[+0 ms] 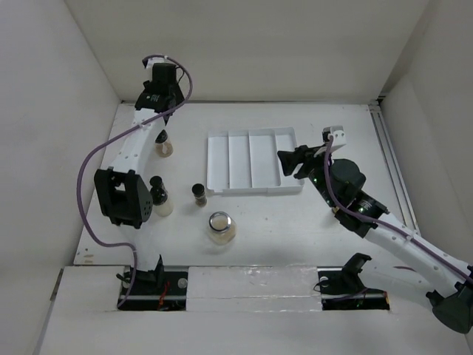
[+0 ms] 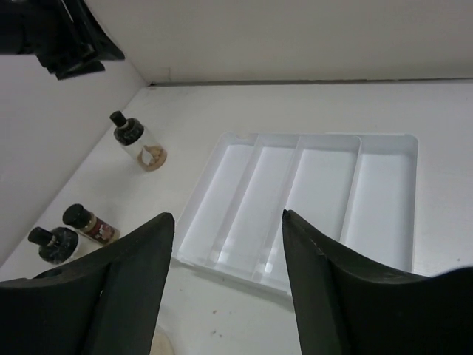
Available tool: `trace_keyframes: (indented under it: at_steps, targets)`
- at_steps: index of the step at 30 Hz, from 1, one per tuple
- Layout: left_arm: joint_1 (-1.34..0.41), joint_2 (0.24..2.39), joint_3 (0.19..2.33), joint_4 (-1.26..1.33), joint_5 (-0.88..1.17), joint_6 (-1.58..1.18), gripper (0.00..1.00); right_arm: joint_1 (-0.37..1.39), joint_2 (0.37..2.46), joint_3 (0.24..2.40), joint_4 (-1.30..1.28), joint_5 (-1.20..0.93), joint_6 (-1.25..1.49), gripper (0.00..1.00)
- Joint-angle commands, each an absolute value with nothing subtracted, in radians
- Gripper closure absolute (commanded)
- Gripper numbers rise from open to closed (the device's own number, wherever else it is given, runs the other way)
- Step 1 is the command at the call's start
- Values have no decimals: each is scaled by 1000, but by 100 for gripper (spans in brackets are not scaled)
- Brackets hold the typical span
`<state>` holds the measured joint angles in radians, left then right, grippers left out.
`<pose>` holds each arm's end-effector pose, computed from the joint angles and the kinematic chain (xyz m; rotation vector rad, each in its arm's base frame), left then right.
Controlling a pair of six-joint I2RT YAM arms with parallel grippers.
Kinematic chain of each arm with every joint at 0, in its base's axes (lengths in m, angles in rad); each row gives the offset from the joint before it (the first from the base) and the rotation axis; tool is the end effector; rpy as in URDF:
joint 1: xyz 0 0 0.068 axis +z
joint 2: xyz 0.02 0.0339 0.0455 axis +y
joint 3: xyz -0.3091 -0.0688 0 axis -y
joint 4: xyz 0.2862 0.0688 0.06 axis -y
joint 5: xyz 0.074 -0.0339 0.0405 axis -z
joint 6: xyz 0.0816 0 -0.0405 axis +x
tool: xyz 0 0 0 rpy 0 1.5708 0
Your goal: Organize the condiment bottles
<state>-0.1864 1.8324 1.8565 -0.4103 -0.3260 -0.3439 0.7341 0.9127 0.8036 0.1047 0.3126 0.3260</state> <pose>0.5205 -0.0716 0.4220 -0.3636 1.9014 -0.0339 0.2200 0.1647 0.3859 -0.0777 1.6034 0.5826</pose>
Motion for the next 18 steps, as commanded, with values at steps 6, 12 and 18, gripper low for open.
trace_keyframes:
  at_steps: [6,12,18]
  targets:
    - [-104,1769,1675,-413,-445,-350,57,735,919,827,133,307,328,32]
    - [-58,1833,1689,-417,-423,-359,60,735,928,827,133,296,328,32]
    - [-49,1876,1695,-390,-359,-341,60,735,928,827,133,278,319,32]
